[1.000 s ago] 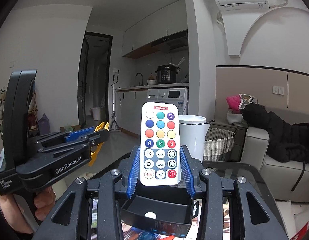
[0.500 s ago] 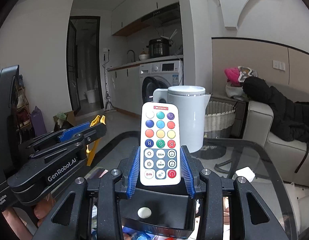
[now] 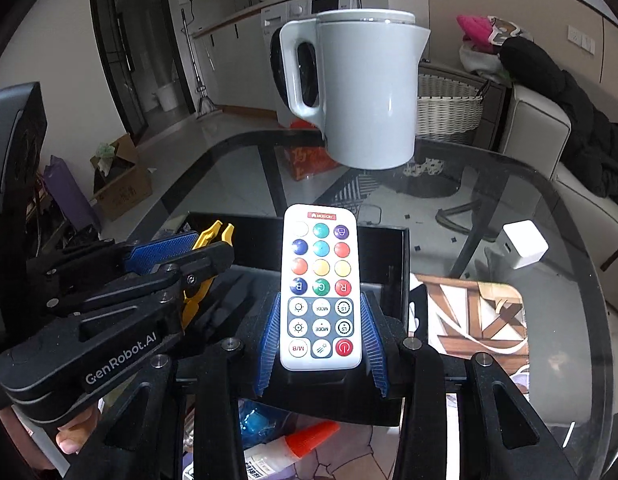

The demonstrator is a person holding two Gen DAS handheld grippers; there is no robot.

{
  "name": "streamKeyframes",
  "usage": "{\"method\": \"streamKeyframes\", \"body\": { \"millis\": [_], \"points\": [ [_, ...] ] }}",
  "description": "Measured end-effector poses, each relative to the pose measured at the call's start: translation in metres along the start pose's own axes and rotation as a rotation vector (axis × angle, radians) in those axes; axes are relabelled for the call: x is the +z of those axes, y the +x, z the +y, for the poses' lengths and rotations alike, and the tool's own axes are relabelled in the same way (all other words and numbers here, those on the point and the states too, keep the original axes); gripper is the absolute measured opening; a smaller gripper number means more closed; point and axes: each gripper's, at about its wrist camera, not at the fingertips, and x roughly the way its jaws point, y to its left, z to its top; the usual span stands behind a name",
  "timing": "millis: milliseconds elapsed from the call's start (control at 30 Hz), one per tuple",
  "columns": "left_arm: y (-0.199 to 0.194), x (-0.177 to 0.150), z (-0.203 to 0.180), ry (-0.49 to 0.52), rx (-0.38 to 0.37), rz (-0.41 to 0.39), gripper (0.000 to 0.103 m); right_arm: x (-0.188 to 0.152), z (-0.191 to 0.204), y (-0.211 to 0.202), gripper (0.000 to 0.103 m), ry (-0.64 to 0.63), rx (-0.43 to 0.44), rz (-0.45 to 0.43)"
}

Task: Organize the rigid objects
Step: 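Drop the yellow clip and the remote into the black box with both grippers, then grasp the green-white pill case with the left gripper while the right grasps the red-capped glue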

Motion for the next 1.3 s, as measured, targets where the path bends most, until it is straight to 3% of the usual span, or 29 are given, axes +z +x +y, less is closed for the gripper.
{"method": "streamKeyframes", "body": {
  "millis": [167,533,600,667,733,867,1033,1300],
  "points": [
    [0.009,-0.003,-0.002,-0.005,-0.016,0.048,0.024,-0.007,0.002,0.005,0.039,-0.017,-0.009,0.049],
    [0.01,-0.002,-0.002,0.029,0.016,0.034,0.027,-0.011,0.004,0.003,0.039,-0.01,-0.003,0.056],
    [0.008,-0.002,0.0,0.02,0.01,0.03,0.028,-0.01,0.003,0.002,0.039,-0.003,0.001,0.058],
    [0.007,-0.002,0.0,0.022,0.015,0.028,0.036,-0.011,0.003,-0.001,0.039,0.001,0.001,0.056],
    [0.001,-0.002,0.0,0.026,0.029,0.01,0.044,-0.01,0.004,-0.005,0.039,-0.006,-0.006,0.05],
    [-0.021,-0.002,0.003,0.018,0.003,-0.029,0.046,-0.013,0.006,-0.02,0.039,-0.01,-0.012,0.032],
    [-0.055,-0.011,0.015,0.027,0.027,-0.06,0.05,-0.021,0.006,-0.044,0.039,0.003,0.007,0.024],
    [-0.076,-0.046,0.036,0.082,0.04,0.004,0.051,-0.048,0.018,-0.069,0.039,0.009,0.072,0.075]
  ]
}}
